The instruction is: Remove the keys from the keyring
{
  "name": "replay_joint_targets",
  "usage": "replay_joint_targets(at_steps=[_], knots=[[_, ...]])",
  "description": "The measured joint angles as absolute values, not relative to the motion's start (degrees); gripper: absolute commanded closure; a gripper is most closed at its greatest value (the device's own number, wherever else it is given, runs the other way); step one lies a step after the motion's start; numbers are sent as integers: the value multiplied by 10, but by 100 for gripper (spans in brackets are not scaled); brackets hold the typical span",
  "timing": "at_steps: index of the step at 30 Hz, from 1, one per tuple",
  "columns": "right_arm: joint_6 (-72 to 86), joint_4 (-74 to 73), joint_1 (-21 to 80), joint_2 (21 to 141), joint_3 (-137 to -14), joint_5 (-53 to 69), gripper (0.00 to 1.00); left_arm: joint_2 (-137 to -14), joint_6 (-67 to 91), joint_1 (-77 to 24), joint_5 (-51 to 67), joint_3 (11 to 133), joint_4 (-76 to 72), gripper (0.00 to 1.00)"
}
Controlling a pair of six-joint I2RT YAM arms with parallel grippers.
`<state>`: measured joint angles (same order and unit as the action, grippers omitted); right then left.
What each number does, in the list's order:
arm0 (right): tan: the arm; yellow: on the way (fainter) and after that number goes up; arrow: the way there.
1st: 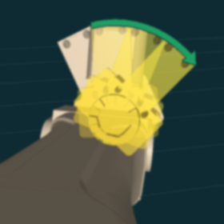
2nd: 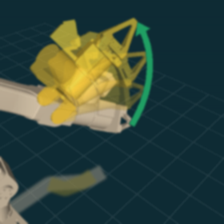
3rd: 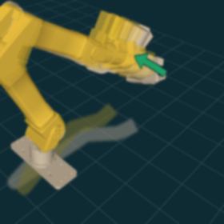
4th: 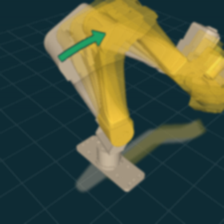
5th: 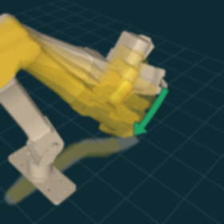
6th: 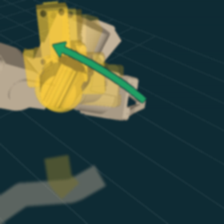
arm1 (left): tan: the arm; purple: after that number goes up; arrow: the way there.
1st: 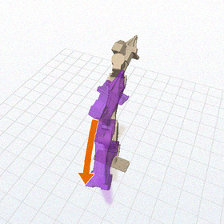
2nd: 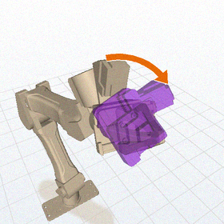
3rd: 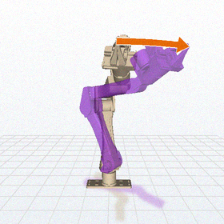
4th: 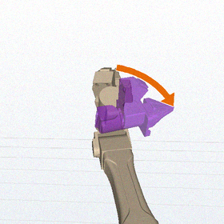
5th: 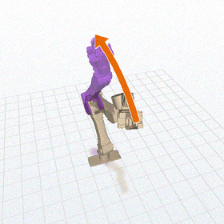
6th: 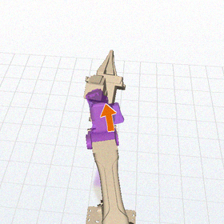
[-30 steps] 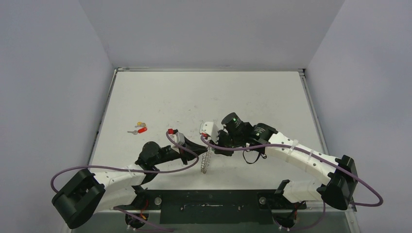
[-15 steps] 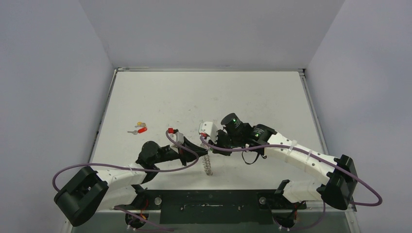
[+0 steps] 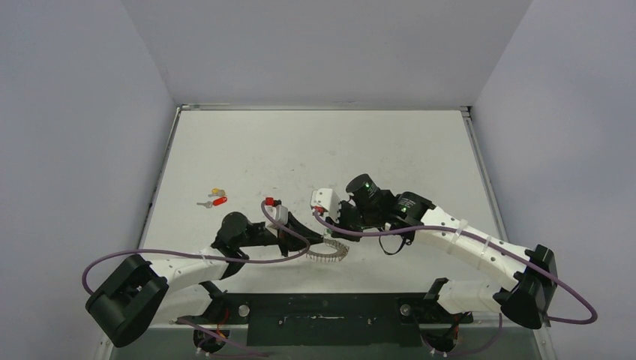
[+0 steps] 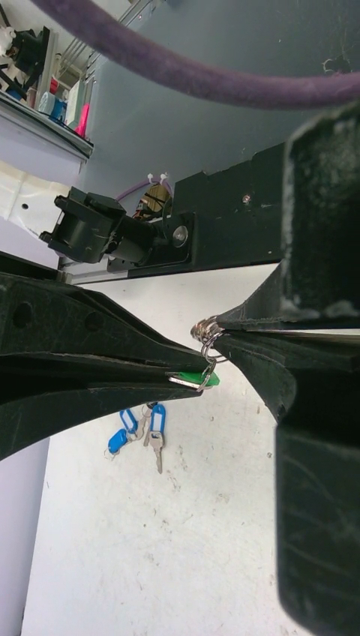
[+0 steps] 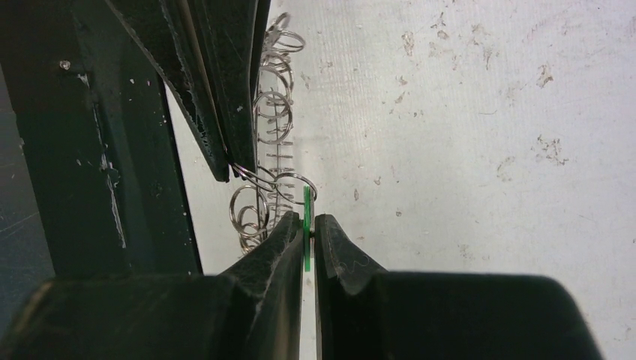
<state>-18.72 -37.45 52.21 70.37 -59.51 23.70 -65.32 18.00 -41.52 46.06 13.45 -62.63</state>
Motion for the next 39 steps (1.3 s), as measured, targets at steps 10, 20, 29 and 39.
replay_joint_targets(at_steps=[10,20,29,39], knots=[[-198,-425,524,696,-636,236,100,-645,100,-418,467,187,-485,100],[-197,-451,552,696,-656,234,100,-656,54,-423,437,222,-406,64],[-137,-450,557,698,-662,192,100,-560,60,-432,327,198,-364,50],[-40,-435,578,707,-673,118,100,-484,71,-474,250,182,-322,49]])
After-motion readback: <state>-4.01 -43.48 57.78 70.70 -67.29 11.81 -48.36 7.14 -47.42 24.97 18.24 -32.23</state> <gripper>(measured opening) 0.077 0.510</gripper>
